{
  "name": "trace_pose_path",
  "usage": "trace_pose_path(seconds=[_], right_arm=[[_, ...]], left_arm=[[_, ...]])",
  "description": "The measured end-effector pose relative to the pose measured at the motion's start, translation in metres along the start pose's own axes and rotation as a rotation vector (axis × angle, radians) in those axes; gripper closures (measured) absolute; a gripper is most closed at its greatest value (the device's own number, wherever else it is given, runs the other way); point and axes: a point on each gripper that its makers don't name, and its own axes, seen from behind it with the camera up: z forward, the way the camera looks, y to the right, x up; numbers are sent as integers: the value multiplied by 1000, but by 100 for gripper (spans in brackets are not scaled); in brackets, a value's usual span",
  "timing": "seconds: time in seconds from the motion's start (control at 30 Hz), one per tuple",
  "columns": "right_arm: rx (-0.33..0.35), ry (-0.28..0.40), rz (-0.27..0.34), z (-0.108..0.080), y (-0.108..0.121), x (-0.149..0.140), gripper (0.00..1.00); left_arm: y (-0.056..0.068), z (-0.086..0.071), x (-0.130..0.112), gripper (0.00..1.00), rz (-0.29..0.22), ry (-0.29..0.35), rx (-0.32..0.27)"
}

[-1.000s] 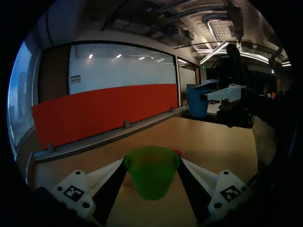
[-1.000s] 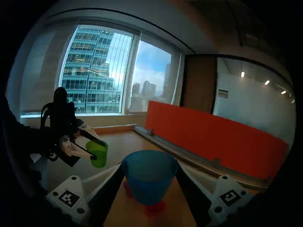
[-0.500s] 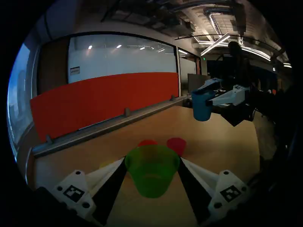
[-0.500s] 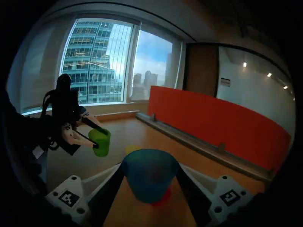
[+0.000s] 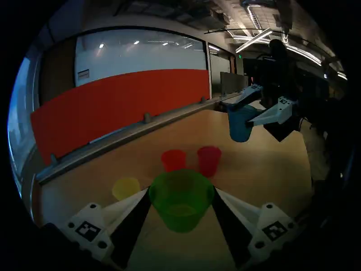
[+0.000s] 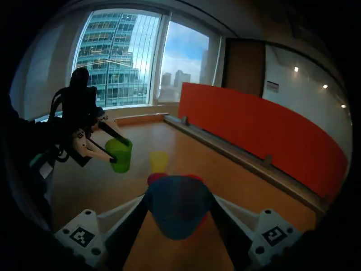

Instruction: Pour water

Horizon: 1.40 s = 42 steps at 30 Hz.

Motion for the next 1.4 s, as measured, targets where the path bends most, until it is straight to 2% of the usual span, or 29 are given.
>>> trace_pose_path(seconds=[0.57, 0.83, 1.4], right_arm=[[25, -83, -8, 18, -10, -46, 6], [31, -102, -3, 25, -11, -57, 6], [37, -122, 2, 30, -14, -68, 6]], left_arm=[[2, 18, -53, 11, -21, -131, -34], [1, 26, -72, 11, -21, -181, -45], [-4, 40, -87, 11, -24, -199, -40]])
